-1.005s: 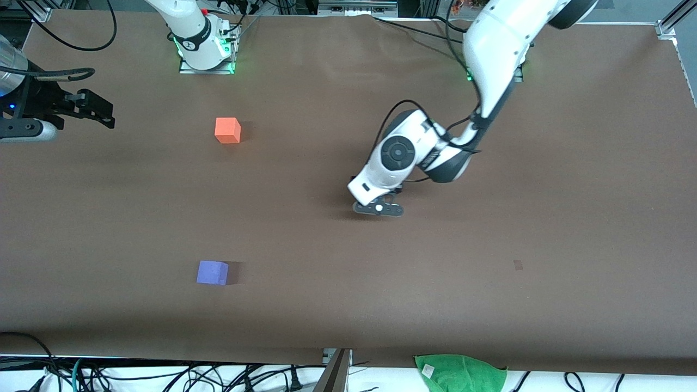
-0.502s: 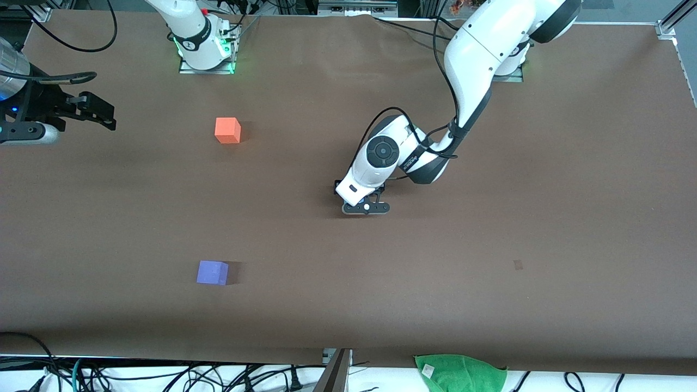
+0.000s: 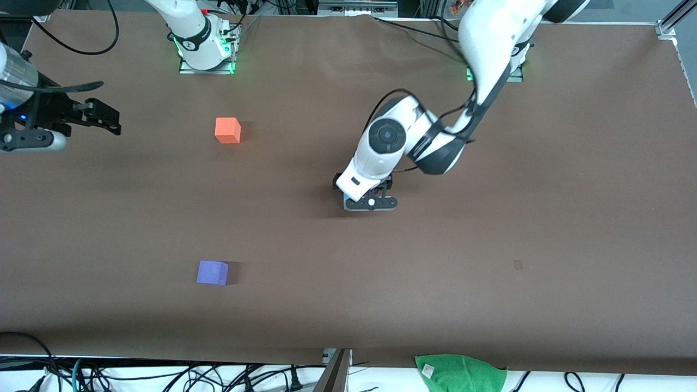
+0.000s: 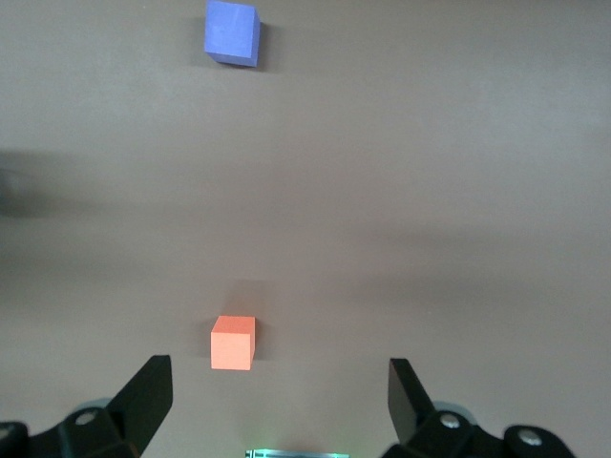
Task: Place blue block between orange and purple blocks
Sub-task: 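Release the blue cube while the right gripper reaches toward it, then grasp the blue cube with the right gripper while the left retracts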
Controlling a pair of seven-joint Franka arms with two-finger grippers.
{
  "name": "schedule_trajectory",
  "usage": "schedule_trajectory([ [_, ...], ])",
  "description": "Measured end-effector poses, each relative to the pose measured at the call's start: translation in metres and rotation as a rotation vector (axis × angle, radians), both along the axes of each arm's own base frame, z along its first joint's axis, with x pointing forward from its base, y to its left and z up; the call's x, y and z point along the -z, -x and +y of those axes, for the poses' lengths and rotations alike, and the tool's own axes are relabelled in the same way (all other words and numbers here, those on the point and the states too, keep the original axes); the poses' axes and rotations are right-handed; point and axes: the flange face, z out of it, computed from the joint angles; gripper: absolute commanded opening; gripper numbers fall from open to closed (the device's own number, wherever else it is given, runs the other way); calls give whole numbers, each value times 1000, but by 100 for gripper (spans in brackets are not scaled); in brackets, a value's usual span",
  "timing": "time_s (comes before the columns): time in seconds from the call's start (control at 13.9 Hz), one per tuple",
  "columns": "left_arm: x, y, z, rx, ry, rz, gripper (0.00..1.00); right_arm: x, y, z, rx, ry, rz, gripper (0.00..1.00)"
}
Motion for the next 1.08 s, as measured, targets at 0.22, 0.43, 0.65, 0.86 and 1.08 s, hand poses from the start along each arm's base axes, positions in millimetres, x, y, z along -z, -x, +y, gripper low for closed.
schedule_trajectory([
  [0.22, -80, -18, 69, -74, -72, 10, 100, 36, -16, 15, -26, -3, 43, 100],
  [0.43, -124, -47, 161, -160, -105, 20, 100, 66, -25, 70, -50, -3, 42, 100],
  [0.65, -144, -56, 232, -109, -136, 69, 100, 92, -21, 157, 20, 3, 4, 100],
  [0.86, -171, -59, 300, -22, -144, 82, 100, 134, -17, 237, 87, -42, -40, 100],
  [1.08, -212, -55, 366, 103, -144, 22, 100, 193, -3, 317, 177, -64, -66, 100],
])
